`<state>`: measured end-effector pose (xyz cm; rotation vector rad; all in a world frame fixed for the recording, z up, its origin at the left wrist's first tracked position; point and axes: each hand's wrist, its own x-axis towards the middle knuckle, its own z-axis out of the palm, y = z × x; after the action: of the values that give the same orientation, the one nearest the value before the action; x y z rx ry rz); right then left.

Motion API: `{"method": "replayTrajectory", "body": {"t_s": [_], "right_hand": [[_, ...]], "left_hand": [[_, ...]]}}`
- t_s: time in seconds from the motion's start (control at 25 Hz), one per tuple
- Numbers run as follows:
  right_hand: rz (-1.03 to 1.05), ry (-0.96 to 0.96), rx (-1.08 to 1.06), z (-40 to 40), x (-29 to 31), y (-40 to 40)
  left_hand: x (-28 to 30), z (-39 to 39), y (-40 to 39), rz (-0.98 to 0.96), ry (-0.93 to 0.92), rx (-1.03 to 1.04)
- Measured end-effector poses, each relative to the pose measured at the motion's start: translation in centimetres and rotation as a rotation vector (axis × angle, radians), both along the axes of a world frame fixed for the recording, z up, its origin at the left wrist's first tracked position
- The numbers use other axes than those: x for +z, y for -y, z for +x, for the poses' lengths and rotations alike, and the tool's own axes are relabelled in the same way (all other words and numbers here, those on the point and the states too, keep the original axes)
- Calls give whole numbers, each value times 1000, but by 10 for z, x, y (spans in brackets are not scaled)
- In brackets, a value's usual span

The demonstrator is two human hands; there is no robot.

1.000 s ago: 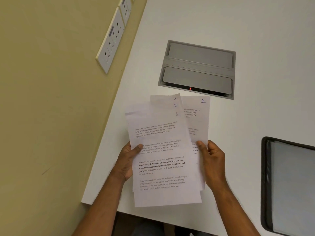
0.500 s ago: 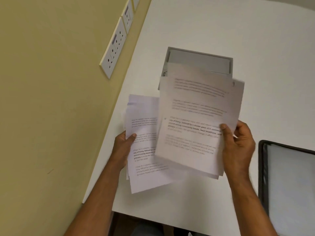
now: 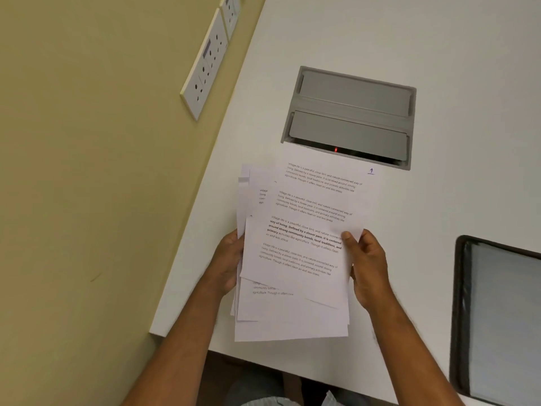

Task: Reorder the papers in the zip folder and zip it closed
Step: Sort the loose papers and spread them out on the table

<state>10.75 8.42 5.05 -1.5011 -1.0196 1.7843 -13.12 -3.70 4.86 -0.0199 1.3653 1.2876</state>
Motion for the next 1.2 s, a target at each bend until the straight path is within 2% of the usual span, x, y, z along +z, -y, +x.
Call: {"method": "replayTrajectory", "body": {"t_s": [0.24,0.48,0.68,0.84,1.08,1.12,1.2], "right_hand": [[103,134,13,-17,-5,5],[75,147,3,-35,-23,0],[156,184,-36,-78,-42,-53],[261,247,-8,-131,-64,-106],[370,306,20,-187,-90,-156],[394,335,47,-192,-93,-159],[543,558,122,-195,-101,-162]], "left_hand": [[-3,-2,8,-73,-12,69],[-11,-13,25,-61,-59,138],[-20,-28,52,-135,-62,161],[-36,-29,72,-201,-47,99],[-57,-28,67,-242,-14,94],[-60,-30,65,-243,-11,100],[-66,-31,60,-248,-6,113]]}}
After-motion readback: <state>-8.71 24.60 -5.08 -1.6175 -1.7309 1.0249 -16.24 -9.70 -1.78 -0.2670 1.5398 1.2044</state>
